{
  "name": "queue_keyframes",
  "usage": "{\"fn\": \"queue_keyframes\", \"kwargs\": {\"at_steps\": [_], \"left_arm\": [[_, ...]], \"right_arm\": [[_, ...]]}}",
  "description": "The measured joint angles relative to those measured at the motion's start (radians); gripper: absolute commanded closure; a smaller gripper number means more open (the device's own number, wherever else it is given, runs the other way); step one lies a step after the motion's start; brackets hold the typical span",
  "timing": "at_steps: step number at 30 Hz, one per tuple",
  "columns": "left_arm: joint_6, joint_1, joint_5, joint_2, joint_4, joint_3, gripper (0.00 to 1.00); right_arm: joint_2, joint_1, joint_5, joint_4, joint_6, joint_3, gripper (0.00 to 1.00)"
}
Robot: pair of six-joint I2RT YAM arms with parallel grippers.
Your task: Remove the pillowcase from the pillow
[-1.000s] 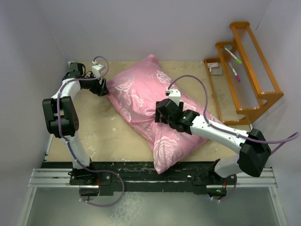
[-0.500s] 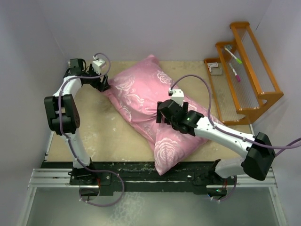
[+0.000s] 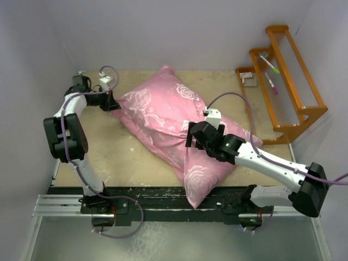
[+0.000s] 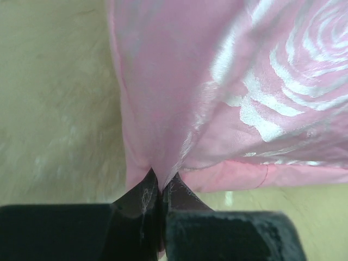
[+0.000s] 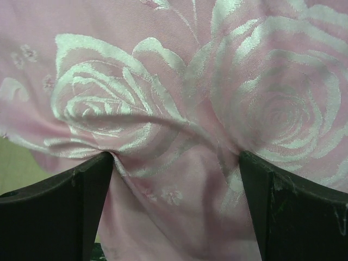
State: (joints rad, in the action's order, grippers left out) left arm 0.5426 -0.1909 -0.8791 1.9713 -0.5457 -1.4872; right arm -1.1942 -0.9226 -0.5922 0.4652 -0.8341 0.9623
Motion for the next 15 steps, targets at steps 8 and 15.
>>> {"fn": "queue_keyframes", "kwargs": {"at_steps": [8,15], "left_arm": [[0.185,-0.298,-0.112,-0.256,-0.36,0.041,1.0],[0.544,-0.392,-0.094,-0.422,-0.789,0.06,1.0]], "right_arm": [[-0.056,-0.003,0.066,-0.065,-0.037,-0.032,0.02],[-0.341,0.094,0.148,-0.087,0.155,0.226,0.0]]}}
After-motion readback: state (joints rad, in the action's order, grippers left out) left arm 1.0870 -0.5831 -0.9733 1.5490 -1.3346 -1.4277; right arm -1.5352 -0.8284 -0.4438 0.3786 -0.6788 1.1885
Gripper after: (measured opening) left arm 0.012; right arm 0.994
